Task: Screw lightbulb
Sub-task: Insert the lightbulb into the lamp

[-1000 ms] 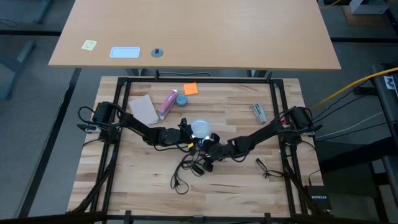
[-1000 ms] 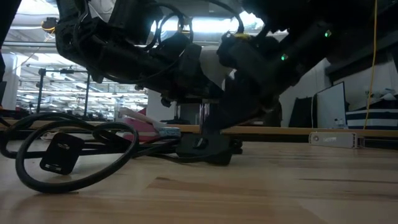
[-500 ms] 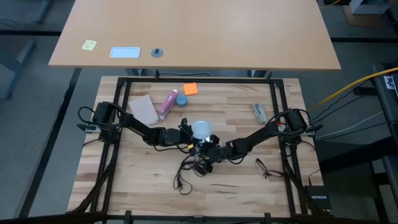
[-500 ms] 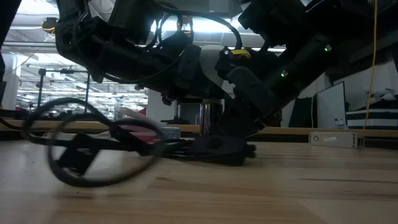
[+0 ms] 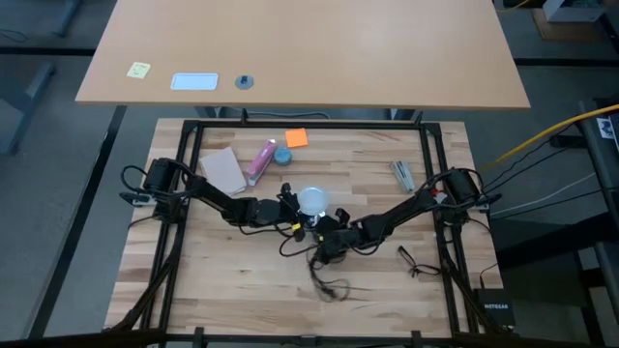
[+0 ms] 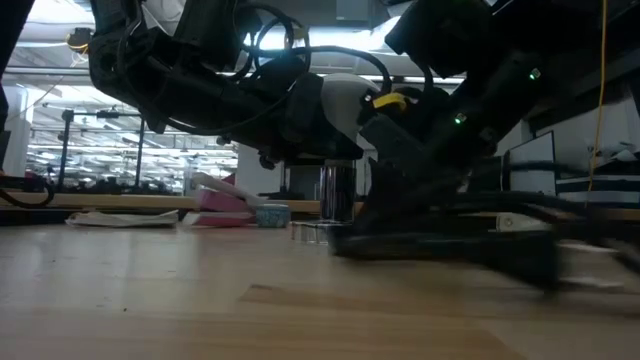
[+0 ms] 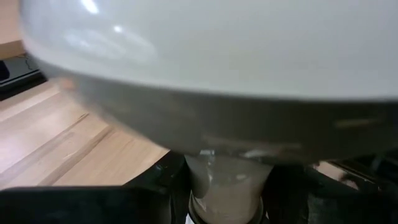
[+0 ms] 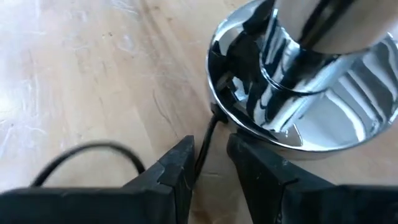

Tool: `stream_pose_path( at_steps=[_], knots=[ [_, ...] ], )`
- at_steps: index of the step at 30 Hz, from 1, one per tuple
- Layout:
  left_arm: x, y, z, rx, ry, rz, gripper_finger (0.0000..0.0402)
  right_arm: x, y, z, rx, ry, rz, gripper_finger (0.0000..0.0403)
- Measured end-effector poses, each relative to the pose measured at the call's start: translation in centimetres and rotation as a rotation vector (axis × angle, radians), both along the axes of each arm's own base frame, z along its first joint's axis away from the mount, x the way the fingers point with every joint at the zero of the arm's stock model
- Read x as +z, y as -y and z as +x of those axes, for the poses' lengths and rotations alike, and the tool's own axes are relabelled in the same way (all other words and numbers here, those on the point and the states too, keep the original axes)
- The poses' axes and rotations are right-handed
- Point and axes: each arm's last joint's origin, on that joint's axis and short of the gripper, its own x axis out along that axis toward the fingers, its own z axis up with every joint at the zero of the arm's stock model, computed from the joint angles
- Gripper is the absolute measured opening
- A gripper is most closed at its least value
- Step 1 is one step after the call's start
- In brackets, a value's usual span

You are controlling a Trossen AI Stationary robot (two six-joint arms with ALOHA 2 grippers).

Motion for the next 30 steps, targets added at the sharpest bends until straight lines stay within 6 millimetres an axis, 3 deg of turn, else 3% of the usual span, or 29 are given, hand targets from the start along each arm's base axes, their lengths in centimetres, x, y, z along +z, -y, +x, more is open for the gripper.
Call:
stream_pose_path(
  at_steps=[5,14,30],
  knots=[
    [0.0,0.0,0.0,0.000,0.000,0.000,0.0141,0.4,0.3,-0.4,-0.032,-0.024,-0.024,0.0121],
    [0.0,-0.3,0.0,0.019,0.002,0.003,0.0141,1.2,2.6,-1.3,-0.112,-0.110,-0.160,0.0121],
    [0.1,-3.3,0.2,0.096,0.001,0.024,0.0141,1.3,8.9,-0.7,-0.101,-0.227,-0.331,0.0121]
  ],
)
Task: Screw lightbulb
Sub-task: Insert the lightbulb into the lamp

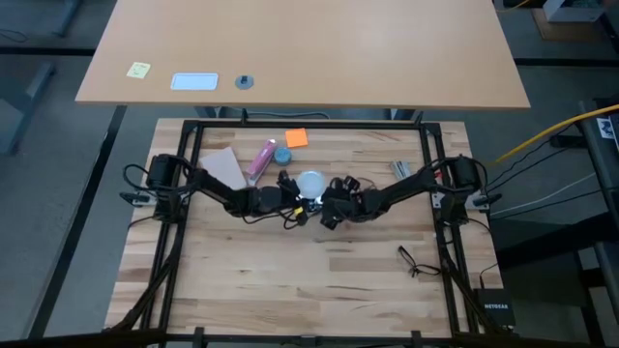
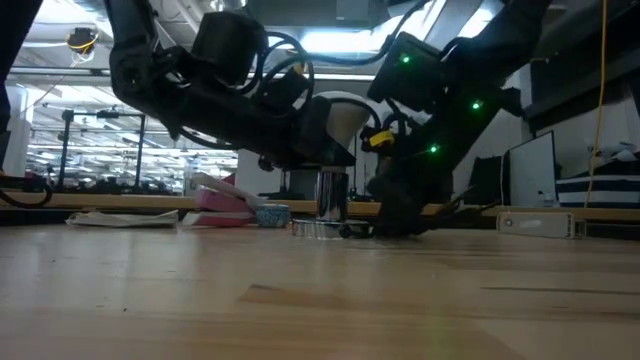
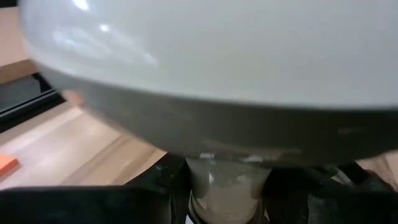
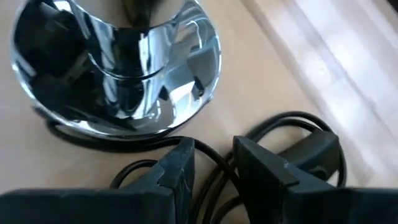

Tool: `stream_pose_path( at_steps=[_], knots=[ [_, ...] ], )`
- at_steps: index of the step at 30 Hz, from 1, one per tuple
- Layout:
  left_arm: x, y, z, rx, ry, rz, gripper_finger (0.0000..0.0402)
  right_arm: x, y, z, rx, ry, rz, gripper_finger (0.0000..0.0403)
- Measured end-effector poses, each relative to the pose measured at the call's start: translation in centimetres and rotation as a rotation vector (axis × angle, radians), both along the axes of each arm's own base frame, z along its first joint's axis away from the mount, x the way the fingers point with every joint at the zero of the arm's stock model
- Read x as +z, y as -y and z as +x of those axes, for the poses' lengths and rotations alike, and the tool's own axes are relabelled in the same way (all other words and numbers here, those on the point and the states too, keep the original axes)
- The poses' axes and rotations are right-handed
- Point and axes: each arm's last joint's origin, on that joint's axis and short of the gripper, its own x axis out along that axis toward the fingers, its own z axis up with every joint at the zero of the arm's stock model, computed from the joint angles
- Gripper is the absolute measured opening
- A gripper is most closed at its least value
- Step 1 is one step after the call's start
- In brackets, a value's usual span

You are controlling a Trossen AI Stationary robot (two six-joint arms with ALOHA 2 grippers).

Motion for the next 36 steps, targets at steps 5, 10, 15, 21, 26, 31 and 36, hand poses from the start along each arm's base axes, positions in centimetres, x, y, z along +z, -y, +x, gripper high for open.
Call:
stream_pose_path(
  at_steps=[5,10,15,21,26,31,36],
  knots=[
    [0.0,-0.6,0.0,0.015,0.000,-0.001,0.0141,0.1,1.6,0.1,0.014,-0.026,-0.035,0.0121],
    [0.0,-0.7,0.0,0.017,-0.002,0.005,0.0141,0.2,3.0,0.3,0.047,-0.054,-0.079,0.0121],
    [0.0,-0.7,0.0,0.021,0.002,-0.006,0.0141,0.2,3.9,0.1,0.080,-0.114,-0.141,0.0121],
    [0.0,-0.8,0.0,0.025,0.005,-0.014,0.0141,0.3,4.3,0.1,0.121,-0.177,-0.213,0.0121],
    [0.0,-0.8,0.0,0.029,0.008,-0.022,0.0141,0.3,4.4,0.0,0.121,-0.182,-0.222,0.0121],
    [0.0,-1.1,0.0,0.044,0.006,-0.018,0.0141,0.3,3.8,0.1,0.145,-0.179,-0.216,0.0121],
    [0.0,-1.5,0.0,0.045,0.001,-0.019,0.0141,1.1,1.9,0.2,0.190,-0.161,-0.238,0.0121]
  ],
)
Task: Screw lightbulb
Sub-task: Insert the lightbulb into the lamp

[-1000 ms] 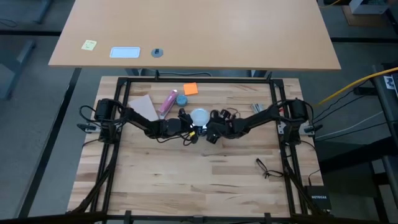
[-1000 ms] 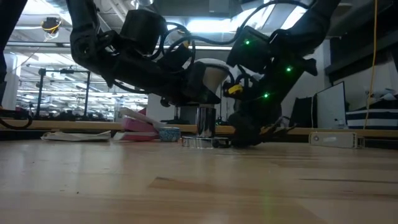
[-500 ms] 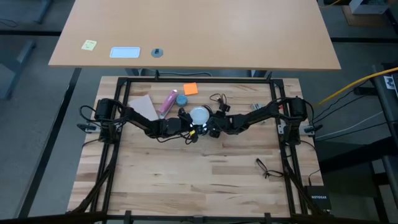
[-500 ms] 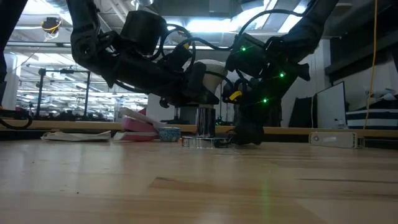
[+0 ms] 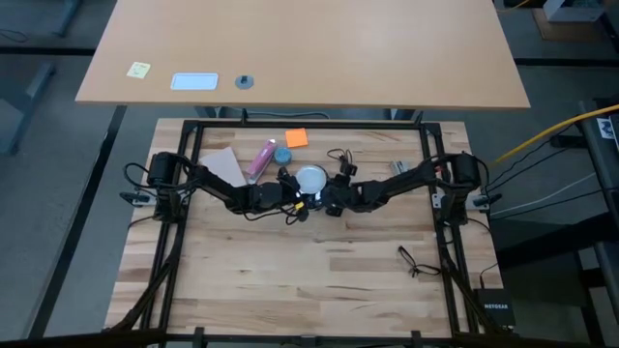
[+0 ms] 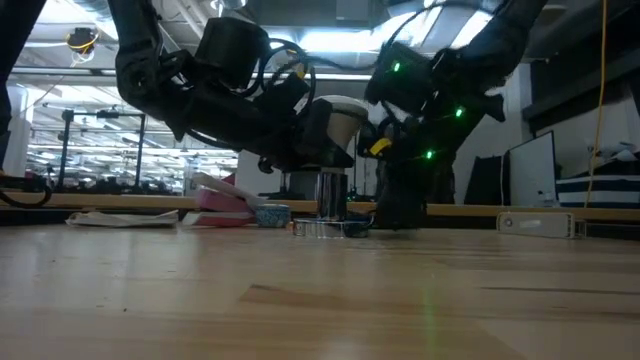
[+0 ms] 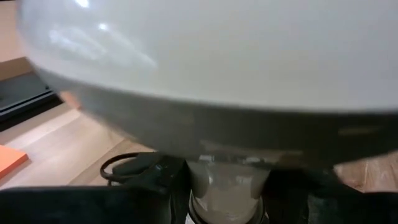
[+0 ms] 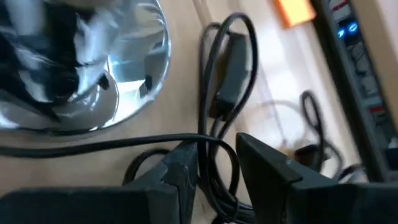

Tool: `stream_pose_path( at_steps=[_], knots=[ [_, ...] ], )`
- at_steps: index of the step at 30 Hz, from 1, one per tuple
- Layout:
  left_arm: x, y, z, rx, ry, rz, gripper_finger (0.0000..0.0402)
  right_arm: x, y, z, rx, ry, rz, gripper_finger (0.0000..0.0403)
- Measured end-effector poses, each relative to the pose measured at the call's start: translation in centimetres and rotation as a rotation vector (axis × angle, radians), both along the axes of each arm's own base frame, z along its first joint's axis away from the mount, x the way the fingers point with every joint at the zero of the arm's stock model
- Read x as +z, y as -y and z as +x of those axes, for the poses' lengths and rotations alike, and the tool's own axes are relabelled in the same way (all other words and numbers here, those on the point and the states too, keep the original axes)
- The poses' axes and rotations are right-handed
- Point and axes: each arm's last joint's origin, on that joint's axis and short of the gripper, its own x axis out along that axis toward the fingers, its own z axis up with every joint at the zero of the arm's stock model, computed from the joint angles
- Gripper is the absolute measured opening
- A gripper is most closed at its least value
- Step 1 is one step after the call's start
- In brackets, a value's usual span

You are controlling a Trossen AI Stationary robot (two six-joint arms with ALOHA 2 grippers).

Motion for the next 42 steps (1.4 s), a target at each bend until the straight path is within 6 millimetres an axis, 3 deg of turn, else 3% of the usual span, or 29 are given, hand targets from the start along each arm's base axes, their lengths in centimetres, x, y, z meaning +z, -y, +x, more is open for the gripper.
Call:
stream_pose_path(
  at_steps=[4,9,14,24,33,42],
  knots=[
    [0.0,0.0,0.0,0.002,-0.005,-0.003,0.0150,1.6,-1.9,-0.1,0.035,0.043,-0.041,0.0121],
    [-0.3,-0.2,-0.1,0.022,-0.016,-0.021,0.0202,3.4,-3.8,-0.5,0.066,0.086,-0.082,0.0121],
    [-0.2,0.0,-0.1,0.022,-0.003,-0.016,0.0233,3.9,-4.8,-1.0,0.073,0.084,-0.103,0.0121],
    [-0.1,0.5,-0.1,0.010,-0.036,0.073,0.0237,3.9,-4.9,-1.2,0.071,0.067,-0.111,0.0121],
    [0.1,0.4,-0.2,0.076,0.024,-0.017,0.0237,3.8,-4.9,-1.4,0.067,0.043,-0.119,0.0121],
    [-0.2,0.2,-0.4,0.121,-0.062,0.091,0.0237,3.7,-4.9,-1.5,0.069,0.022,-0.122,0.0121]
  ],
)
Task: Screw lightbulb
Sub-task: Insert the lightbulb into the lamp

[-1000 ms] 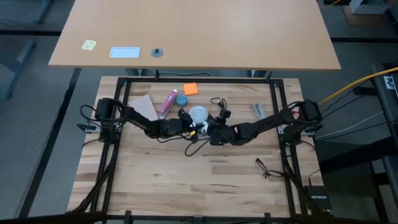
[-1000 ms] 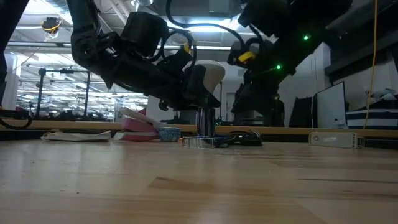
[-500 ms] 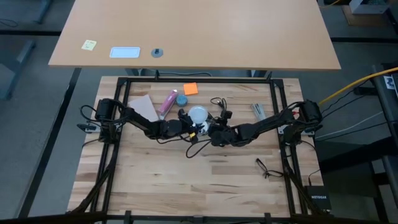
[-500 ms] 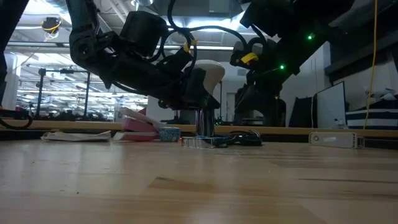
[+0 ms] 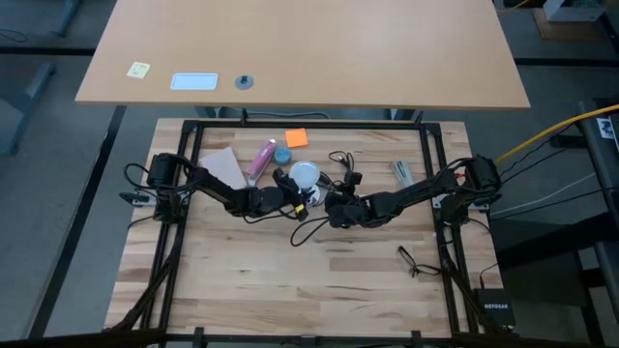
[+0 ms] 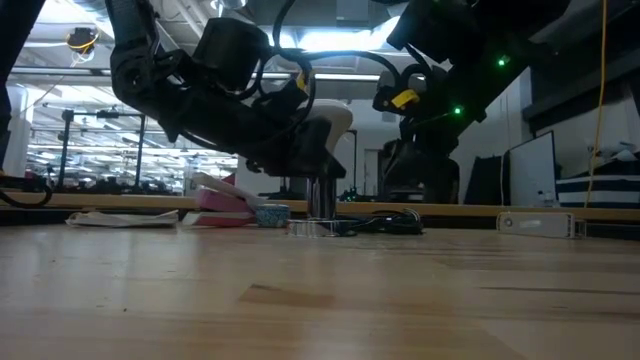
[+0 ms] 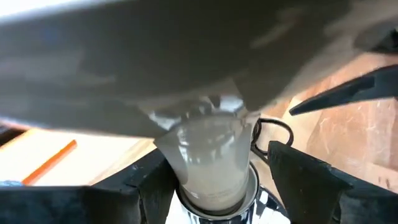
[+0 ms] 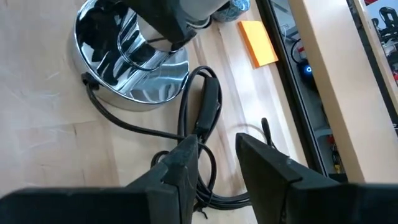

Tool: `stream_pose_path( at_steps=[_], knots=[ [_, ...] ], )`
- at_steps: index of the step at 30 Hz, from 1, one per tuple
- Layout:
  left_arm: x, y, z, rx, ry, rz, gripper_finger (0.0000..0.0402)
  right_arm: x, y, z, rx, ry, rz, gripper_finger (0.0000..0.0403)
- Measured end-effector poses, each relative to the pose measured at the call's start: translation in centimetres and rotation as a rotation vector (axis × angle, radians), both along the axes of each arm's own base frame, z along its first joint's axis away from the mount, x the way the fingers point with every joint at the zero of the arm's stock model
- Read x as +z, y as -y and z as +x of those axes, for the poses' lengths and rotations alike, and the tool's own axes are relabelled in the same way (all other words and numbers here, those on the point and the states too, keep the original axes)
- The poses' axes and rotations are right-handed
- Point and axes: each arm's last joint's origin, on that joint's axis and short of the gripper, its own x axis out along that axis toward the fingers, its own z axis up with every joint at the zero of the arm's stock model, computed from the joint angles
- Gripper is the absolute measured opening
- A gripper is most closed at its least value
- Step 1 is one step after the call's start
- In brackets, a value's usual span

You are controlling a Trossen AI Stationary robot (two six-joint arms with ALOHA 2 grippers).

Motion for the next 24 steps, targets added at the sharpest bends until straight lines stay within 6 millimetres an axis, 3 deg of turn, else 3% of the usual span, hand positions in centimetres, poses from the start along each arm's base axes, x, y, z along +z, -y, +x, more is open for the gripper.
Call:
stream_pose_path(
  at_steps=[13,19,24],
  knots=[
    [-0.3,-0.1,-0.4,0.067,-0.187,0.221,0.0237,0.0,0.0,0.0,-0.001,-0.003,-0.011,0.0121],
    [0.1,0.0,-0.3,0.108,-0.116,0.195,0.0237,0.0,0.0,0.0,0.000,-0.004,-0.012,0.0121],
    [0.3,1.4,-0.2,0.088,-0.045,0.140,0.0237,0.0,0.0,0.0,-0.001,-0.007,-0.021,0.0121]
  ],
)
